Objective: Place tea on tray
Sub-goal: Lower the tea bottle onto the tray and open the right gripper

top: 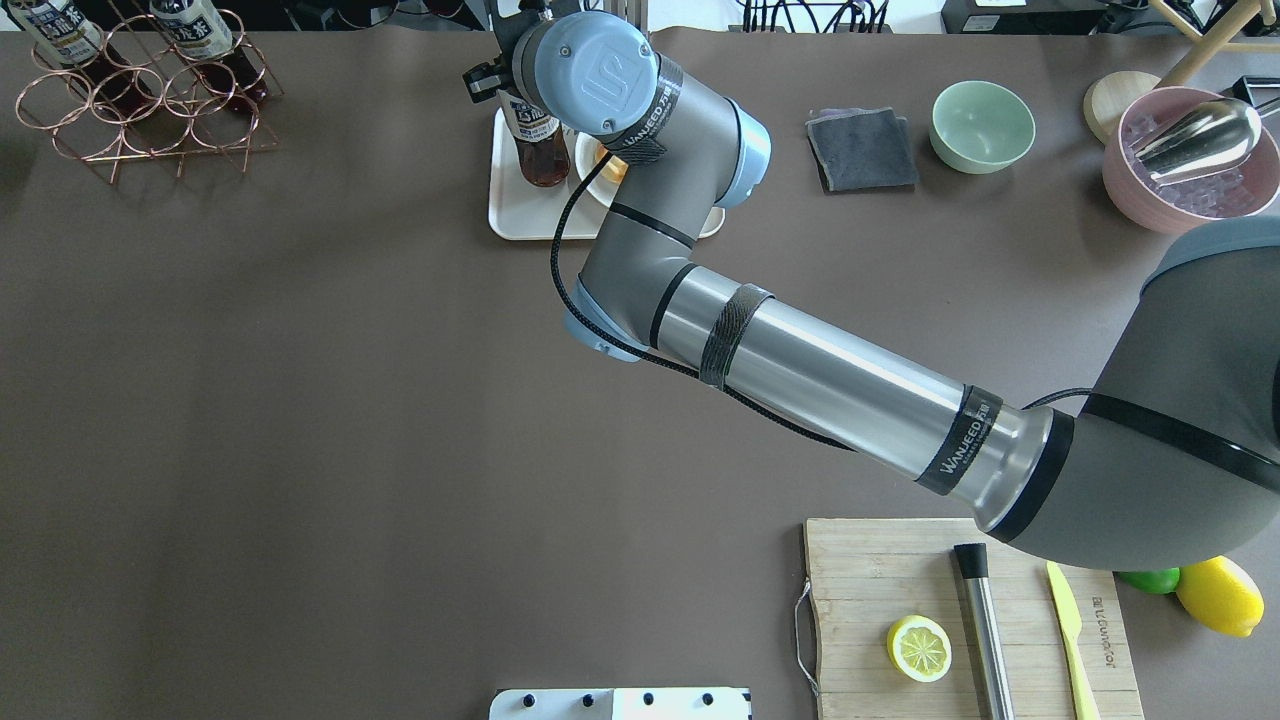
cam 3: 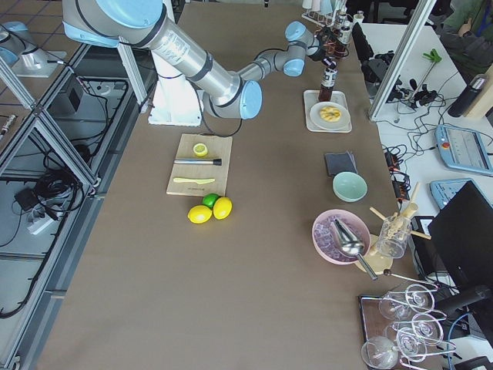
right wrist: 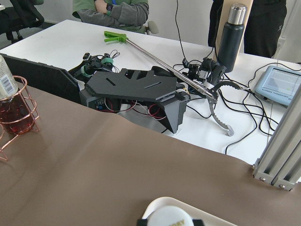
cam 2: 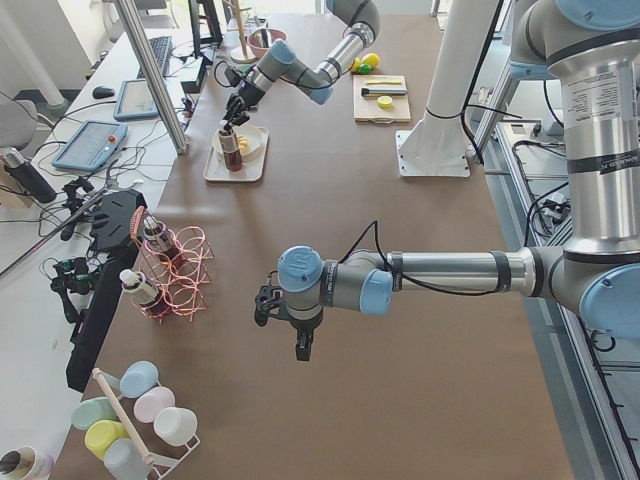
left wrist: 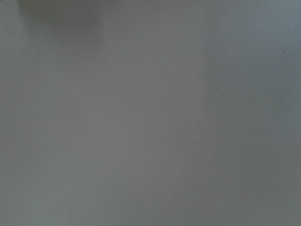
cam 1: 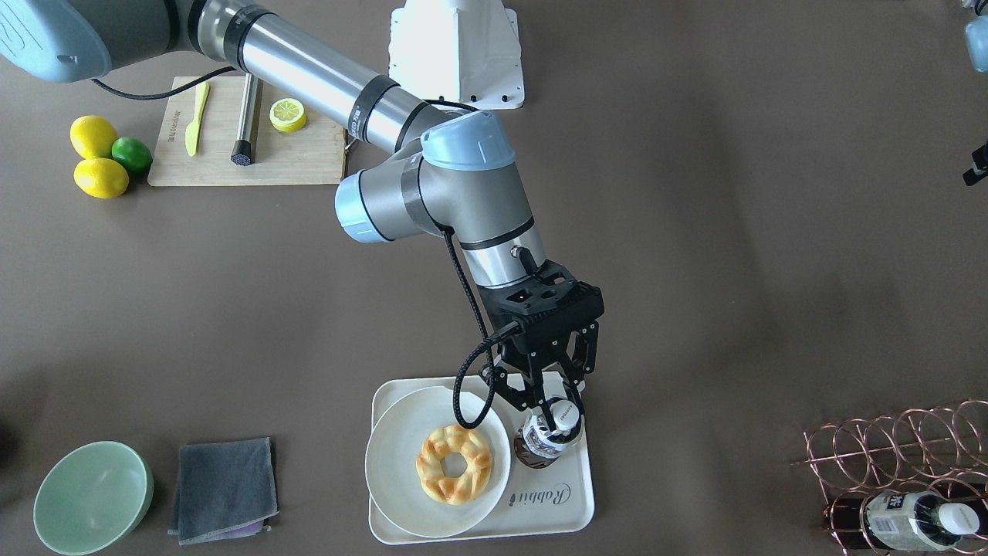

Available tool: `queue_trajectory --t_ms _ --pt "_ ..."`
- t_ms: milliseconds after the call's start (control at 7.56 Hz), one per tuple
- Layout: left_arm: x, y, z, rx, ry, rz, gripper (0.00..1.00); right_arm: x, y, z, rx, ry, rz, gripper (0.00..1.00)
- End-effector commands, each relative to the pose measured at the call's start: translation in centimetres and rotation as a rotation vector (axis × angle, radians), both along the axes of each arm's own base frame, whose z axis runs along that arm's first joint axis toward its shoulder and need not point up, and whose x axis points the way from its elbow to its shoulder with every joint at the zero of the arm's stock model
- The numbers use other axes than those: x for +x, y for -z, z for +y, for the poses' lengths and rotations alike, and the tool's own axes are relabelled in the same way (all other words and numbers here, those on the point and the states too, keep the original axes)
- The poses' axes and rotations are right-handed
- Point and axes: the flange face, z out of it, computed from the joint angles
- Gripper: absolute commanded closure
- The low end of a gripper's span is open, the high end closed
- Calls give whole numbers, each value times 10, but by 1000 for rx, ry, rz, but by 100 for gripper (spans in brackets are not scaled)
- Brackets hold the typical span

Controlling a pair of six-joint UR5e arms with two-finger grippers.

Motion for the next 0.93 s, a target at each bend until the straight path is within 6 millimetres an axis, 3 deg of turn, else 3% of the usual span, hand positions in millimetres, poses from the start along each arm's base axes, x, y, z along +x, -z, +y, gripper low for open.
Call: queue_trajectory --t_ms 0,265,397,529,661,794 --pt "0 2 -2 3 0 1 0 -2 -2 0 -15 -2 -15 100" --pt "0 2 -1 5 0 0 0 -4 -3 2 -15 1 -13 100" --pt "-1 1 0 3 2 1 0 -5 -2 3 -21 -1 -21 13" --pt "-1 -1 3 -3 2 0 0 -4 -1 3 -56 -14 -58 0" --pt "-1 -2 4 -3 2 0 0 -4 2 4 -63 -15 -71 0" --pt "-2 -2 4 -4 3 0 0 8 31 -2 -58 -19 -93 0"
